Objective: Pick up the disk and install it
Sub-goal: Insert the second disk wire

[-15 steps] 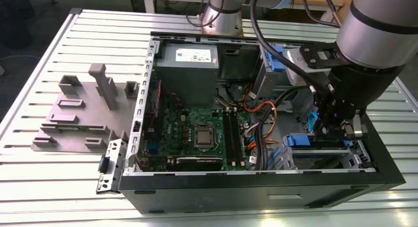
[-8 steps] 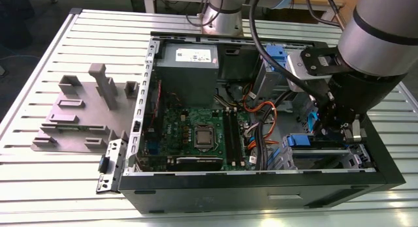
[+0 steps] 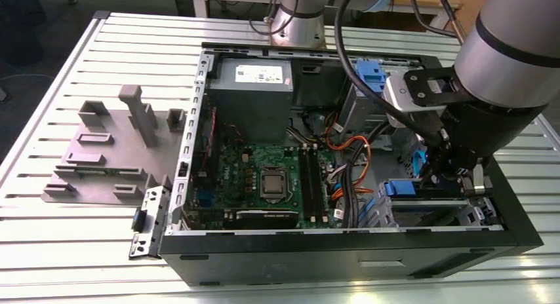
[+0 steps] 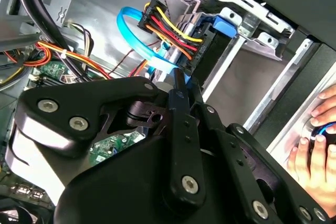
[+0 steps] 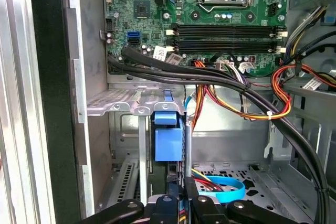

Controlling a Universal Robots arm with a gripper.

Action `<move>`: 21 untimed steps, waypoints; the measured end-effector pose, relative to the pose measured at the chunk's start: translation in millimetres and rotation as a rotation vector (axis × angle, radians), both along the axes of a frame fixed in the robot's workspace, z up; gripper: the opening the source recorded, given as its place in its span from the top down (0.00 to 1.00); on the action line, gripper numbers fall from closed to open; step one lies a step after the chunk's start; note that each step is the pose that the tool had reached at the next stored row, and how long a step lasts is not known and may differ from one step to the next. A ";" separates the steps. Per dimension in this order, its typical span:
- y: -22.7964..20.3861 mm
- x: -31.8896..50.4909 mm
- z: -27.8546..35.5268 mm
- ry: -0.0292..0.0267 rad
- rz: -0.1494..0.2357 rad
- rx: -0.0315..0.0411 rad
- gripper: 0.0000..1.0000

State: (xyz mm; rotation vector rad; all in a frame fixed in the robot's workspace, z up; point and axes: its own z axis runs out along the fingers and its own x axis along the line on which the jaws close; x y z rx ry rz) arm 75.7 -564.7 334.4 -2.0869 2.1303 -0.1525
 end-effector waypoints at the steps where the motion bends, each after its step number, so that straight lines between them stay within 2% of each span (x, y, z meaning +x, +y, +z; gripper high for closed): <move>1: -0.9 0.0 -0.2 -0.0001 0.000 0.0000 0.84; 4: -2.4 0.0 -0.8 0.0000 0.000 0.0001 0.84; 21: -2.4 0.7 -3.5 0.0000 0.000 0.0003 0.84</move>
